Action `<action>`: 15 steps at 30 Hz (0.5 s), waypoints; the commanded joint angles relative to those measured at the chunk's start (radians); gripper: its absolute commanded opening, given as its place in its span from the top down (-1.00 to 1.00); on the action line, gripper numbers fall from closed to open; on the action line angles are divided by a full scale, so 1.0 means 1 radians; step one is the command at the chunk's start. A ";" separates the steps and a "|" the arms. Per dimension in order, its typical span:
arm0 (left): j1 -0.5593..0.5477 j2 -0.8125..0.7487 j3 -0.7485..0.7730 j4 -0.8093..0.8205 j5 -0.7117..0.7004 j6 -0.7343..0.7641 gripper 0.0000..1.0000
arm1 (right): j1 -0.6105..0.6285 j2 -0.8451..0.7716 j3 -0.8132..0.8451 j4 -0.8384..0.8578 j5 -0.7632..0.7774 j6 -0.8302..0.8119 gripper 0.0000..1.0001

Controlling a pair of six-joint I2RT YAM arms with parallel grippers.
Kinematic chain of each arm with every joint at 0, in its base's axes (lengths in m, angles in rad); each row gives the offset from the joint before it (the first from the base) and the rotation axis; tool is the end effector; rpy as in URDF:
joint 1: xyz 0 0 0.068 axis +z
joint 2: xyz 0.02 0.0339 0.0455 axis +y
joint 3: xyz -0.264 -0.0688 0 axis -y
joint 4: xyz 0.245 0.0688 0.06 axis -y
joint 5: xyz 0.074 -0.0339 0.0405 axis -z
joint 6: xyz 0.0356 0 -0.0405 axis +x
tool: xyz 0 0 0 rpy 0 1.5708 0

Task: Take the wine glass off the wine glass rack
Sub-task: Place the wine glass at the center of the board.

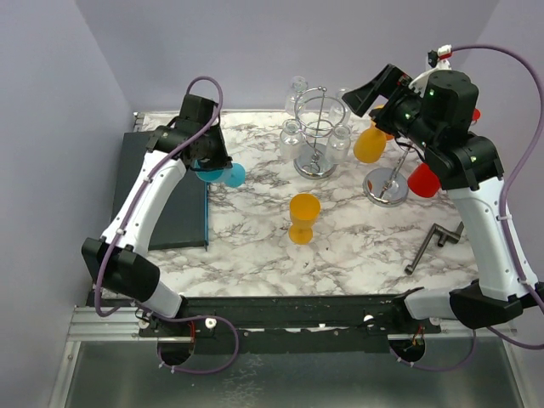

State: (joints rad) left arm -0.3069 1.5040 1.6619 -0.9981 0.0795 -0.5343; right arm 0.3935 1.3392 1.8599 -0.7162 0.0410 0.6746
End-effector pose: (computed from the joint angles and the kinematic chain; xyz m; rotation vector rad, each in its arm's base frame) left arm 0.2927 -0.0957 0.3931 -0.2423 2.4526 -0.4743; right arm 0.2311 0.0943 0.5231 0.2862 1.8031 0.7310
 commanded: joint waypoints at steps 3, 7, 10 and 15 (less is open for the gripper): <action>-0.014 0.084 -0.007 -0.017 -0.111 0.048 1.00 | 0.003 -0.010 -0.004 -0.043 -0.013 -0.025 -1.00; -0.022 0.123 -0.024 -0.017 -0.131 0.051 1.00 | 0.003 -0.039 -0.031 -0.041 0.014 -0.024 -1.00; -0.028 0.148 -0.026 -0.023 -0.142 0.056 1.00 | 0.002 -0.071 -0.059 -0.030 0.036 -0.020 -1.00; -0.042 0.182 -0.018 -0.030 -0.165 0.059 1.00 | 0.003 -0.094 -0.083 -0.031 0.057 -0.016 -1.00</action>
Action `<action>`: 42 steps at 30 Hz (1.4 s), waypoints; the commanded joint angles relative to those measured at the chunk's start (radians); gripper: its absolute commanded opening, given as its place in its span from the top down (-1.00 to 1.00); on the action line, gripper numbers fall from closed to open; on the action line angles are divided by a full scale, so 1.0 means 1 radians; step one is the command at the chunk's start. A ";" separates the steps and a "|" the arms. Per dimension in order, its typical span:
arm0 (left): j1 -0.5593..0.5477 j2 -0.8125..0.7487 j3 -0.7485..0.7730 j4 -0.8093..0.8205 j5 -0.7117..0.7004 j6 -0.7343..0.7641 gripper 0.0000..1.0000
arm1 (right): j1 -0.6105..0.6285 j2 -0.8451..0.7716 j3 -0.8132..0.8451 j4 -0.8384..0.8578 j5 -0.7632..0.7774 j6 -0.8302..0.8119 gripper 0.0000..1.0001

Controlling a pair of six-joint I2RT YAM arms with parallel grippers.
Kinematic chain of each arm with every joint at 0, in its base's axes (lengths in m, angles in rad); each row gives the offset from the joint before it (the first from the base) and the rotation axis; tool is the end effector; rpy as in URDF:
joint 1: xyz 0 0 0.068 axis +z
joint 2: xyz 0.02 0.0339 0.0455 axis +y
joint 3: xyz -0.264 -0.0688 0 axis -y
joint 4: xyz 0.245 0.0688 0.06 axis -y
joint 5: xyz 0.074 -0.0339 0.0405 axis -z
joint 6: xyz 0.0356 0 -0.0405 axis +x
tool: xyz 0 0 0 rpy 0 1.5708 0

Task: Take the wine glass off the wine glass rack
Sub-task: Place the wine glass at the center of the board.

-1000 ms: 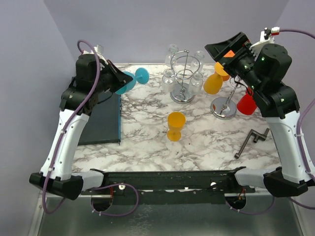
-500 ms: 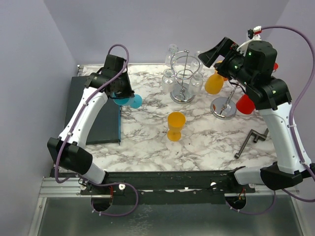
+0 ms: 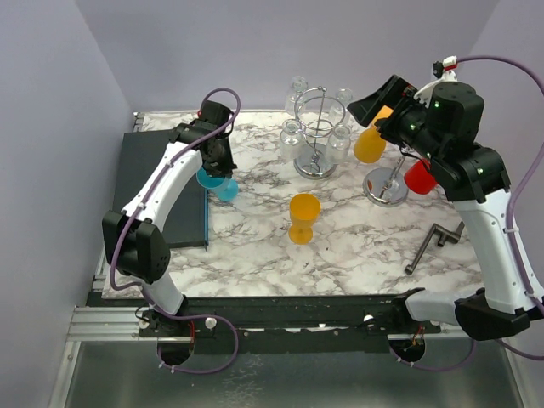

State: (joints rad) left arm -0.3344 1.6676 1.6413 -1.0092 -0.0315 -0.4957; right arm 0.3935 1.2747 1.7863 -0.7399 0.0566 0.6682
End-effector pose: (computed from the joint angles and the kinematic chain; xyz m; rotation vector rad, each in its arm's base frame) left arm 0.3290 -0.1131 0.3355 -0.2230 2.6185 -0.2527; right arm 0.2168 0.0878 0.5135 0.2953 1.8316 0.7006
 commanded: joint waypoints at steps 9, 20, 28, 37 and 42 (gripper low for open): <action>-0.022 0.068 -0.001 -0.020 -0.077 0.029 1.00 | 0.003 -0.062 -0.052 0.008 0.054 0.005 -1.00; -0.028 0.087 -0.008 -0.008 -0.093 0.028 0.79 | 0.002 -0.074 -0.064 0.005 0.063 0.010 -1.00; -0.030 0.098 -0.006 -0.005 -0.102 0.034 0.67 | 0.004 -0.080 -0.070 0.006 0.069 0.011 -1.00; -0.037 0.095 0.017 -0.003 -0.106 0.039 0.40 | 0.004 -0.084 -0.070 0.000 0.076 0.010 -1.00; -0.041 0.088 0.046 -0.005 -0.109 0.040 0.22 | 0.003 -0.085 -0.070 0.002 0.077 0.010 -1.00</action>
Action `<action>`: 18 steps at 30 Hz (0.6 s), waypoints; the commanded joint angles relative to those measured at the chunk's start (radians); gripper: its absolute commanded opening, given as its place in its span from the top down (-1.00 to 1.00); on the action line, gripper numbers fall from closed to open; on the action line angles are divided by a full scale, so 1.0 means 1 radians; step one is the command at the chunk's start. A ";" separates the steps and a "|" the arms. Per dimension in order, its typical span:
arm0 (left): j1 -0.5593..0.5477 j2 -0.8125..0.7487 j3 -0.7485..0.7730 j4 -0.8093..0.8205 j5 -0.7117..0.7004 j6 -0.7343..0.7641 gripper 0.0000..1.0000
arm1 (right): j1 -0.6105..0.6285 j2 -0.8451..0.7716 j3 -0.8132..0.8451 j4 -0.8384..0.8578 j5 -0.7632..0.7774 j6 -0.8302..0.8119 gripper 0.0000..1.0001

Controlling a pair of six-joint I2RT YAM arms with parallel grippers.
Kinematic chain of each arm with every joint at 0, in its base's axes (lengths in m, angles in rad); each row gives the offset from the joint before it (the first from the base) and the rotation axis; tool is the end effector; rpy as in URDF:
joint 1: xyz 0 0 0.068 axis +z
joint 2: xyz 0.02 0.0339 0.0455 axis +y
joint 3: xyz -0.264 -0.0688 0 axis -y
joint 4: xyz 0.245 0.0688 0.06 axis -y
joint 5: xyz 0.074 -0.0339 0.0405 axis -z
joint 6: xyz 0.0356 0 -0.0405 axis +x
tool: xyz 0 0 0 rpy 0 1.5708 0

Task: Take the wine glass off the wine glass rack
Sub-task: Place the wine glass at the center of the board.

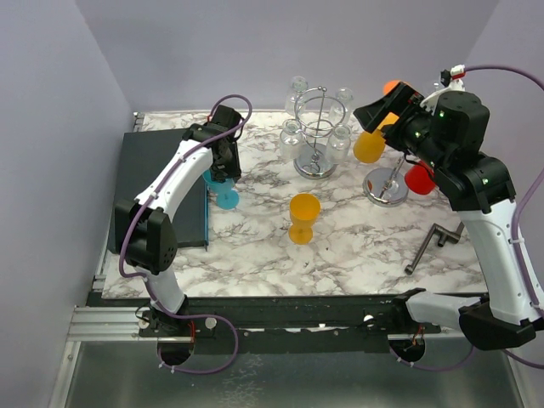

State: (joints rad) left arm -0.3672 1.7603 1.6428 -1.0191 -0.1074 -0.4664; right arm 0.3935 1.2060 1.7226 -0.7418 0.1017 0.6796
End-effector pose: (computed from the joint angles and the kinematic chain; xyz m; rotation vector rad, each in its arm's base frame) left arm 0.3431 -0.1279 0.3044 -0.1658 2.6950 -0.1084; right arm 0.2007 0.0794 0.5089 0.3370 1.8152 0.6707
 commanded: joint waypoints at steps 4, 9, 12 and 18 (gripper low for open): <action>-0.010 -0.013 0.066 0.004 -0.038 0.012 0.16 | 0.004 -0.017 -0.004 0.001 0.038 -0.002 -1.00; -0.015 -0.024 0.086 -0.001 -0.043 0.014 0.09 | 0.003 -0.019 0.010 -0.010 0.053 -0.003 -1.00; -0.015 -0.037 0.099 -0.004 -0.047 0.017 0.01 | 0.003 -0.026 0.011 -0.010 0.065 -0.003 -1.00; -0.018 -0.081 0.119 -0.010 -0.055 0.021 -0.04 | 0.004 -0.036 0.010 -0.021 0.097 -0.012 -1.00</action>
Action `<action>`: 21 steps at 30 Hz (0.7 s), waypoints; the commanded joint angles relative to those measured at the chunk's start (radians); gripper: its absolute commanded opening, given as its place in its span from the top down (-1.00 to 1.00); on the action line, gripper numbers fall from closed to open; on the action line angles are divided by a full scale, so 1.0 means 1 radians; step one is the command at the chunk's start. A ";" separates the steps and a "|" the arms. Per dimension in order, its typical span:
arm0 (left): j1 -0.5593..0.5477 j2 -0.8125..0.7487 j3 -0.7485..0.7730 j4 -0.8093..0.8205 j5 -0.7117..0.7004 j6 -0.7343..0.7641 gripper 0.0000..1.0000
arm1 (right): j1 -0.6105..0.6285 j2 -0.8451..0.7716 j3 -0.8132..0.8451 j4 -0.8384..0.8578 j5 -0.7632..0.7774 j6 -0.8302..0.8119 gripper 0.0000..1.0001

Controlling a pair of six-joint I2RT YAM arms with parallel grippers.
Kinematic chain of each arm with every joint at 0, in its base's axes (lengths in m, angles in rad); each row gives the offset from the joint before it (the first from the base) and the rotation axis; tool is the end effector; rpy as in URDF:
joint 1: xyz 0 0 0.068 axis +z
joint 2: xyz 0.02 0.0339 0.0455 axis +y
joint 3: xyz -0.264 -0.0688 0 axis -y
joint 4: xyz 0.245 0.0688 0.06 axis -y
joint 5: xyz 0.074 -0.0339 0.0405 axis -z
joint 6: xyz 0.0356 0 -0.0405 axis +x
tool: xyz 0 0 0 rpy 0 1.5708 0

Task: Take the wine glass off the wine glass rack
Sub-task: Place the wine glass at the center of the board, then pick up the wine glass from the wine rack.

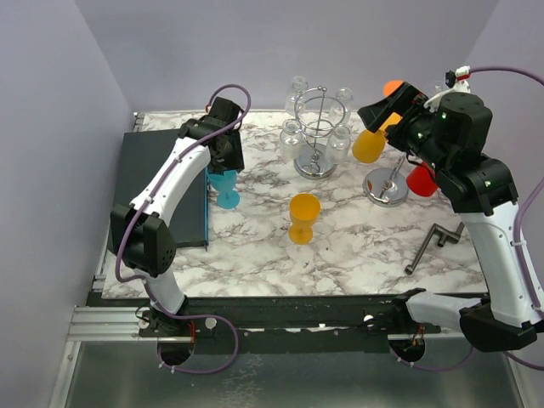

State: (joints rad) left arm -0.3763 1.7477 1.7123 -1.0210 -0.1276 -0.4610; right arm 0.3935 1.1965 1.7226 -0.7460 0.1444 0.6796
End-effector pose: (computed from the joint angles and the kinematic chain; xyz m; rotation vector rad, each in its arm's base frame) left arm 0.3432 -0.1307 0.3295 -0.1548 2.6141 -0.1271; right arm 0.1976 0.0765 0.5103 0.3661 1.7972 0.6361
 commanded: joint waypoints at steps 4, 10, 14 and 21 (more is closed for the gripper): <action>-0.014 -0.110 0.064 -0.009 -0.037 0.016 -0.09 | 0.003 -0.012 0.056 -0.036 0.107 -0.049 -1.00; -0.059 -0.185 0.074 0.000 -0.042 0.011 -0.16 | 0.001 0.114 0.243 -0.105 0.159 -0.100 -1.00; -0.116 -0.247 0.071 0.024 -0.047 0.001 -0.22 | -0.054 0.196 0.351 -0.150 0.115 -0.111 -1.00; -0.173 -0.362 0.020 0.110 0.047 -0.024 -0.26 | -0.386 0.206 0.407 -0.199 -0.118 -0.095 -1.00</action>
State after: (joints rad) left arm -0.5289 1.4605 1.7561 -0.9829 -0.1352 -0.4675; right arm 0.1291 1.4254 2.0918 -0.8749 0.1432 0.5922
